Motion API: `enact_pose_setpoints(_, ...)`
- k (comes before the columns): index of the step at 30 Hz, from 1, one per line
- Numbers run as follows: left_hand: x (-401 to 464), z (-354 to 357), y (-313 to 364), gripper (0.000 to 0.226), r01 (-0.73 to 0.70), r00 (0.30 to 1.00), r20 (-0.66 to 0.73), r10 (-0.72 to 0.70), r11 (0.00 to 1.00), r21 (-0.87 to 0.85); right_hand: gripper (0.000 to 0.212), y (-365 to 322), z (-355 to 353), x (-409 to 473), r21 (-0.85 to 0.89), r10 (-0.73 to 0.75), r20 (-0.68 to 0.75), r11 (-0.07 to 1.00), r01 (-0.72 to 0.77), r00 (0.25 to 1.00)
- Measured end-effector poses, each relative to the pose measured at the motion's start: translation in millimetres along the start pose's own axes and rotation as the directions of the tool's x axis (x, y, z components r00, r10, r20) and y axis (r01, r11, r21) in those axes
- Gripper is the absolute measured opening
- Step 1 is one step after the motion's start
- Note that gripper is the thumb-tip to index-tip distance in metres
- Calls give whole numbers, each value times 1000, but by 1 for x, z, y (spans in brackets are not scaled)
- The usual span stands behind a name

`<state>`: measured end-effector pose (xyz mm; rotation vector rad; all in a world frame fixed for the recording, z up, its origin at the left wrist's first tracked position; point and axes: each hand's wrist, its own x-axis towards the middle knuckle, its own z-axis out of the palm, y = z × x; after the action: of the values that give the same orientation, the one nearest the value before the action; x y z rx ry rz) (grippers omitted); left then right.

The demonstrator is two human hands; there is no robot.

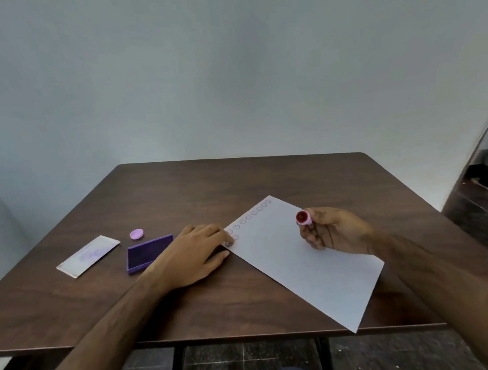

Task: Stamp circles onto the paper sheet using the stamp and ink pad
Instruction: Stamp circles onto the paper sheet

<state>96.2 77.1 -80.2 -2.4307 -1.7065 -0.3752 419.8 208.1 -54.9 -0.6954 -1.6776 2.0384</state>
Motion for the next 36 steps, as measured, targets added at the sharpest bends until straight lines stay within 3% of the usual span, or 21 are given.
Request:
enact_pose_setpoints(6, -10, -15, 16, 30, -95, 995, -5, 95, 995, -33, 20, -12, 9, 4, -3, -13, 113, 1000, 14, 993)
enact_pose_setpoints(12, -12, -16, 18, 29, -53, 997, -62, 46, 993, -105, 12, -20, 50, 20, -200, -82, 139, 974, 109, 987)
enact_pose_setpoints(16, -5, -7, 14, 44, 20, 997, -75, -21, 1000, -13, 18, -14, 80, 34, -505, -218, 42, 838, 209, 975)
enact_pose_setpoints(21, -6, 0, 11, 41, 28, 997, -70, -27, 999, 18, 16, 2, 94, 53, -673, -259, -45, 722, 162, 965)
enact_pose_setpoints(31, -7, 3, 10, 40, 35, 994, -104, -38, 999, -29, 14, 14, 96, 68, -773, -240, -49, 624, 115, 970)
enact_pose_setpoints(36, -6, 2, 10, 41, 37, 995, -90, -39, 999, -23, 14, 20, 93, 67, -759, -267, -64, 638, 127, 962)
